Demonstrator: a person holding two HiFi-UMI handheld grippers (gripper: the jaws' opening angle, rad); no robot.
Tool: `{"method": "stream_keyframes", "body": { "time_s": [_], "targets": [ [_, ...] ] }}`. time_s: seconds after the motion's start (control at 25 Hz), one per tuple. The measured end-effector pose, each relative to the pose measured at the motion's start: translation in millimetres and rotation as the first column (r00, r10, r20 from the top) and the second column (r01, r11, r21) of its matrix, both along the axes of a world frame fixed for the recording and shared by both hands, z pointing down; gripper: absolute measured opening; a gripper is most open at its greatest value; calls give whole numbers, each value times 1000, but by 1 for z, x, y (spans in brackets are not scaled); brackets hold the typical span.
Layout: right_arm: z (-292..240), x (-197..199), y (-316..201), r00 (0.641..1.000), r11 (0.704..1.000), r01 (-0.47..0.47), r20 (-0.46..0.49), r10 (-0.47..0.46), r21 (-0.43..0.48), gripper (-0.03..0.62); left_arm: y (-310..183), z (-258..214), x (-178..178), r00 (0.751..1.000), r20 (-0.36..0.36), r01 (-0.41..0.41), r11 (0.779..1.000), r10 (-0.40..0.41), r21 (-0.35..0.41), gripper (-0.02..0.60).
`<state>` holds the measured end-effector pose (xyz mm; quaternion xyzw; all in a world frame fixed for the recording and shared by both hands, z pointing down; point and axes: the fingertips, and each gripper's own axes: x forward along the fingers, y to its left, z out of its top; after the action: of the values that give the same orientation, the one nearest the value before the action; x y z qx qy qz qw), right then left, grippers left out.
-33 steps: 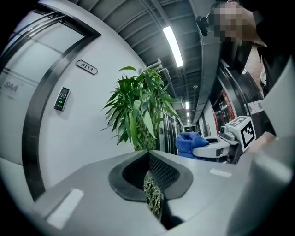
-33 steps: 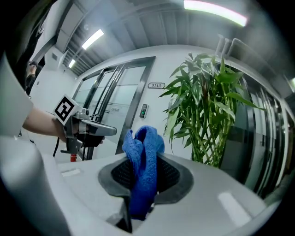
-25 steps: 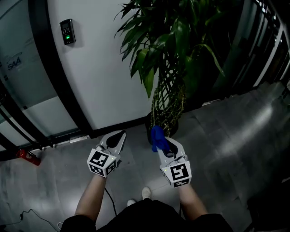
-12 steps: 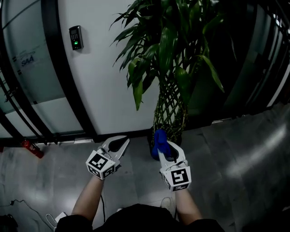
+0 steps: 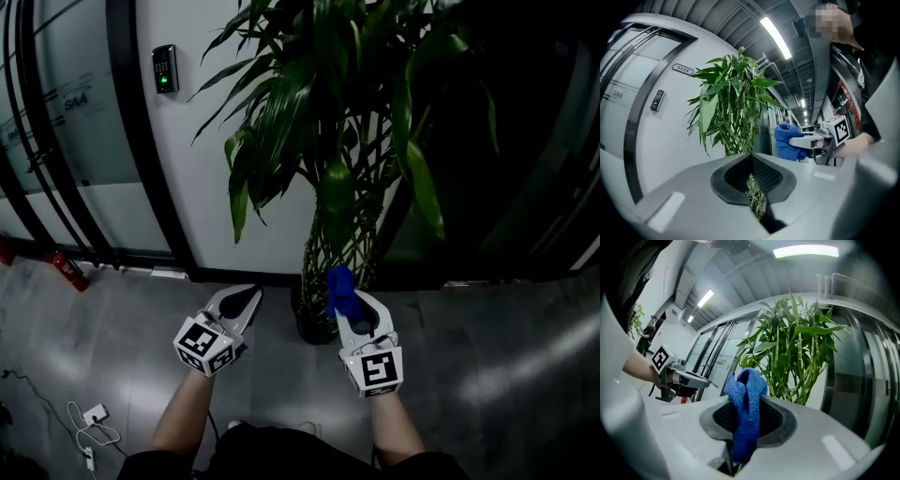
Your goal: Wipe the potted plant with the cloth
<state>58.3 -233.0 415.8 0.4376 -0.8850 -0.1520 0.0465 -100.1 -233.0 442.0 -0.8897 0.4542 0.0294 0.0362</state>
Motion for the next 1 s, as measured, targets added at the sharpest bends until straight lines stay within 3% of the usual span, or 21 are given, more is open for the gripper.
{"method": "stream_keyframes", "body": {
  "time_s": [0.28,0.48,0.72,0.8,0.88,1.0],
  "targets": [
    [-51,8,-14,999,996,-40,1,40,79,87,-43,-38,7,999,-33,-35,998,36,46,6],
    [-81,16,-18,998,988,-59,-2,60,142,87,-73,-55,35,995,-51,-82,993,87,88,6],
    [-95,23,-29,994,979,-102,-26,109,174,87,-88,-64,52,992,32,-122,990,119,75,6],
    [-111,20,-33,991,972,-108,-52,121,208,87,-95,-73,53,992,34,-121,990,118,73,6],
    [-128,15,-44,983,959,-118,-108,149,257,87,-104,-87,57,988,-8,-153,985,154,77,6],
    [-157,5,-62,952,920,-120,-219,213,372,87,-119,-113,63,982,-40,-181,980,185,85,6]
  ]
}}
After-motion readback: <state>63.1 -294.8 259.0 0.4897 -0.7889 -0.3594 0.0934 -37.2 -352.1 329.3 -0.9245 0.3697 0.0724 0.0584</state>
